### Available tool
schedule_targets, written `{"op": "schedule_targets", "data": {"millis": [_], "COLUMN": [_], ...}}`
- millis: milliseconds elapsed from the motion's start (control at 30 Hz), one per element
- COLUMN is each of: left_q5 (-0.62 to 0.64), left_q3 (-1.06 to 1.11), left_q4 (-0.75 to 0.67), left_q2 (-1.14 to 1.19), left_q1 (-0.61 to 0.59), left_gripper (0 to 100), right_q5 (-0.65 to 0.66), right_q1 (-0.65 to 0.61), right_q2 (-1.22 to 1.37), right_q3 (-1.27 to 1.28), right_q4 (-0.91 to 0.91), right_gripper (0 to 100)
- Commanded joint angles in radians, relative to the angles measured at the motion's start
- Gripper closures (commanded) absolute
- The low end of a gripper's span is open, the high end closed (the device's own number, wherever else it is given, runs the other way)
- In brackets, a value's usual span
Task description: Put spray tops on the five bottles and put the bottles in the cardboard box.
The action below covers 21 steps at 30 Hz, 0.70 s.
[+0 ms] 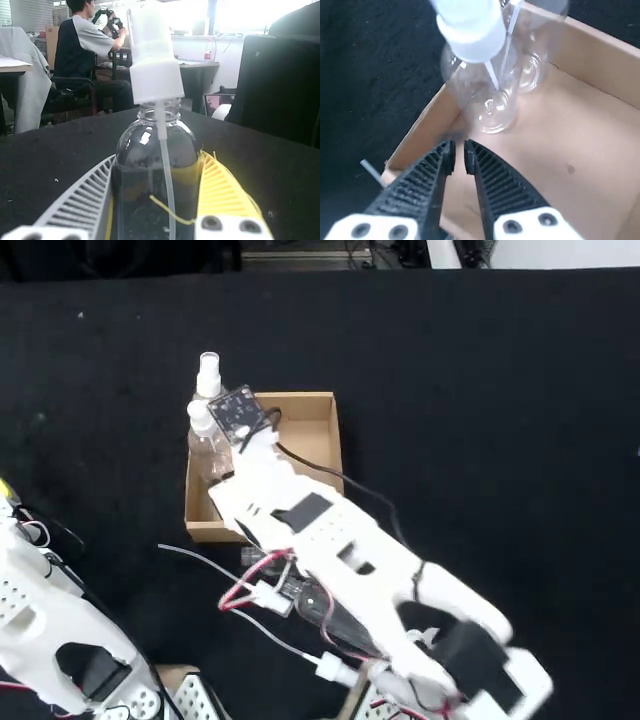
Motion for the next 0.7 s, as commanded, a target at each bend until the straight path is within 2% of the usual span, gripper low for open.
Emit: {"op": "schedule_targets", "data": {"millis": [0, 267, 667], "left_q5": [0.0, -0.006, -0.091], "left_q3": [0.01, 0.068, 0.088], "left_q4": [-0.031, -0.031, -0.026], "left_q2": [-0.006, -0.006, -0.005], "left_q1": [-0.004, -0.001, 0.025], "left_gripper": [97, 97, 97], "right_q5": [0.003, 0.003, 0.003], "right_q1": [0.029, 0.173, 0.184], "right_q2": [-0.176, -0.335, -0.334], "right_q3": [0.05, 0.16, 0.16], "right_q4": [0.012, 0.005, 0.005], "right_gripper": [98.4, 98.4, 98.4]}}
